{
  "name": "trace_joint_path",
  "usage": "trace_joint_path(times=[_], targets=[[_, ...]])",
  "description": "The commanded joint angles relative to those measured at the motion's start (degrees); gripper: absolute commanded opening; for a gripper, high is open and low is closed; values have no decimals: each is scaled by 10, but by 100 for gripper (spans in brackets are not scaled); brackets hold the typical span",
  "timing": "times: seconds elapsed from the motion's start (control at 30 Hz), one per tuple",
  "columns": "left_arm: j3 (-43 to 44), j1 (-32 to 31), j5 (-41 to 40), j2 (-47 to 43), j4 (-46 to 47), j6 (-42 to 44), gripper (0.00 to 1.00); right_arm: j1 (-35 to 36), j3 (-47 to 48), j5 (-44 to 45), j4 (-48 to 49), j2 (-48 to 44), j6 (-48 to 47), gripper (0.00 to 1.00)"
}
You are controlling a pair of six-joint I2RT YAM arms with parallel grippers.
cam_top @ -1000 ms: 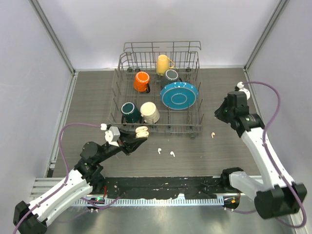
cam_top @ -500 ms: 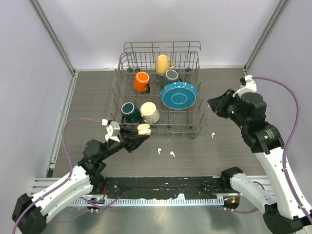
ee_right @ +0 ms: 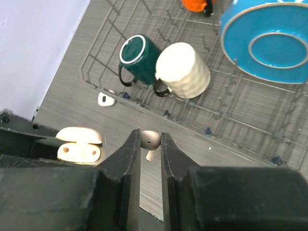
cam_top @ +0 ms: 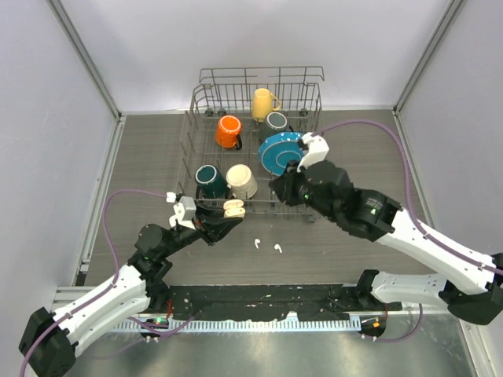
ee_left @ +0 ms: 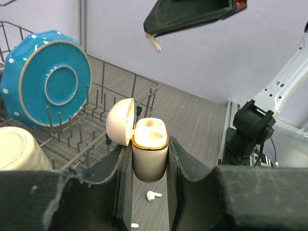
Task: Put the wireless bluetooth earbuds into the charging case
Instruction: Place the earbud in the charging case.
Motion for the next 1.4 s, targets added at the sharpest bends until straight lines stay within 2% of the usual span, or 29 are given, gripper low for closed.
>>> trace_joint_path(times=[0.0,0.03,0.23,0.3,0.8,1.17,1.37], targets=[[23,-3,8,-7,42,15,0,96,31,165,61,6,-10,1],[22,-3,7,-9,42,15,0,110,33,205,61,14,-12,1],[16,-2,3,-8,49,20,0,200,16,284,126,14,-23,1],[16,-3,3,-6,56,21,0,209,2,306,152,15,-23,1],[16,-3,11,15,101,17,0,233,-27,262,222,52,-24,1],[19,-3,5,9,107,11,0,238,2,194,198,98,-45,1],[17,-2,4,0,106,2,0,238,-4,222,199,103,-46,1]])
